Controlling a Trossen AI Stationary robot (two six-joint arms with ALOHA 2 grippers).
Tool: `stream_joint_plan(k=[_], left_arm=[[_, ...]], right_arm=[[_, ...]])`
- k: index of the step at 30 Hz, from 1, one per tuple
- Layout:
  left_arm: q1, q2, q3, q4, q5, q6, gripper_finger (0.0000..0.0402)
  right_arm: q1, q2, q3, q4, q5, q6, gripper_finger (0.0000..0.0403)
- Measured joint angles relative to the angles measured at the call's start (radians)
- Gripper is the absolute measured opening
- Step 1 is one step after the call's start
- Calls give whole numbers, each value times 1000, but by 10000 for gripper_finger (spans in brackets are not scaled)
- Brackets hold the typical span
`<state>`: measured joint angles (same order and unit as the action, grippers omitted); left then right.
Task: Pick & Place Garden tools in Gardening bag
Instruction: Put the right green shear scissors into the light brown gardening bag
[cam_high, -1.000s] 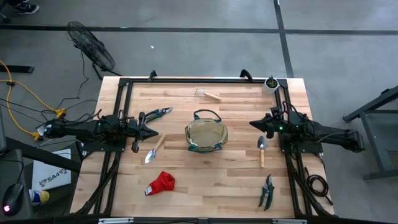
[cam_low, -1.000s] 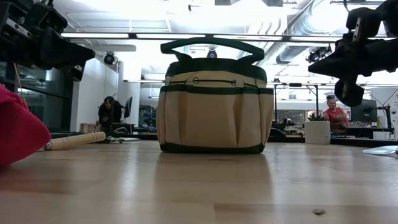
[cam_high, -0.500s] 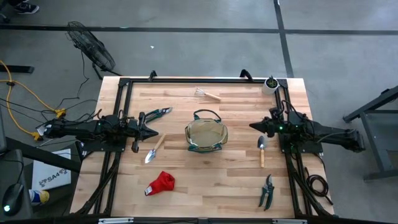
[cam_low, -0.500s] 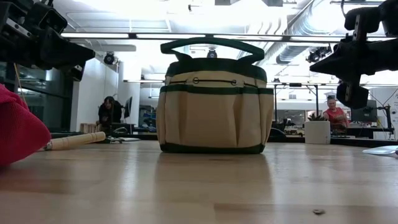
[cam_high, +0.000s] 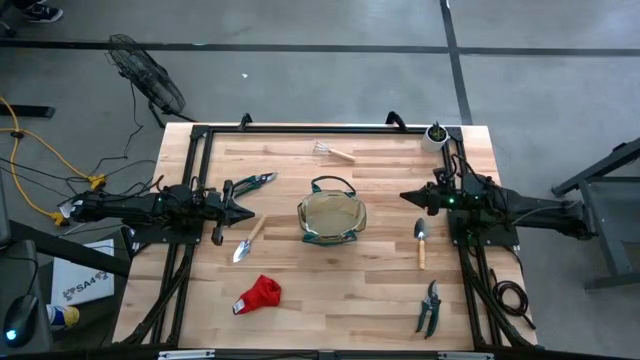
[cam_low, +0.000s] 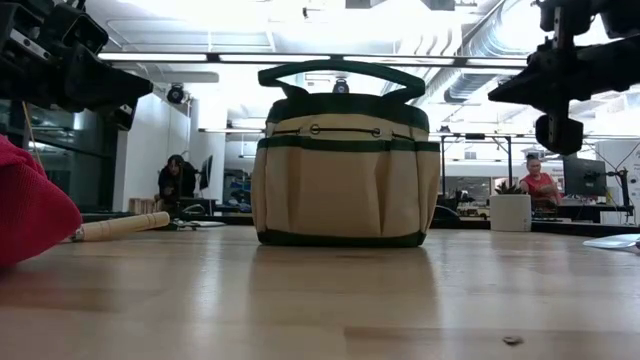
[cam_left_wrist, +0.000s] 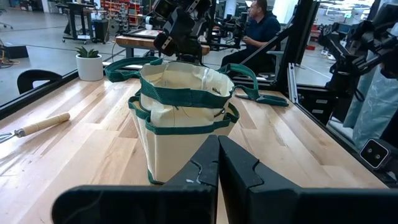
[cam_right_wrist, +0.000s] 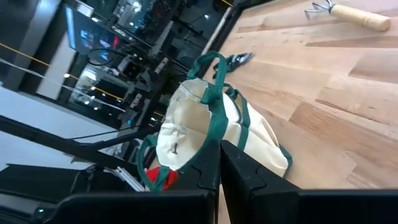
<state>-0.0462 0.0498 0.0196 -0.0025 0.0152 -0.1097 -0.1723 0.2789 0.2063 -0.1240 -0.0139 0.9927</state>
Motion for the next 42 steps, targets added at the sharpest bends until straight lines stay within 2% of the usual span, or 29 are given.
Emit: stream_joint_plan(k=[5, 12, 19, 29, 34, 42], left_arm=[[0, 0, 0, 0, 0, 0, 0], [0, 0, 0, 0, 0, 0, 0], [0, 0, 0, 0, 0, 0, 0], [0, 0, 0, 0, 0, 0, 0], [0, 0, 0, 0, 0, 0, 0], [0, 0, 0, 0, 0, 0, 0]], right_arm=[[0, 86, 35, -8, -30, 93, 2], [3, 169, 121, -125, -152, 234, 2], [70, 214, 254, -311, -144, 346, 2], [291, 312, 428, -594, -6, 608, 2], [428, 386, 462, -635, 44, 758, 2], [656, 536, 463, -633, 30, 1060, 2]])
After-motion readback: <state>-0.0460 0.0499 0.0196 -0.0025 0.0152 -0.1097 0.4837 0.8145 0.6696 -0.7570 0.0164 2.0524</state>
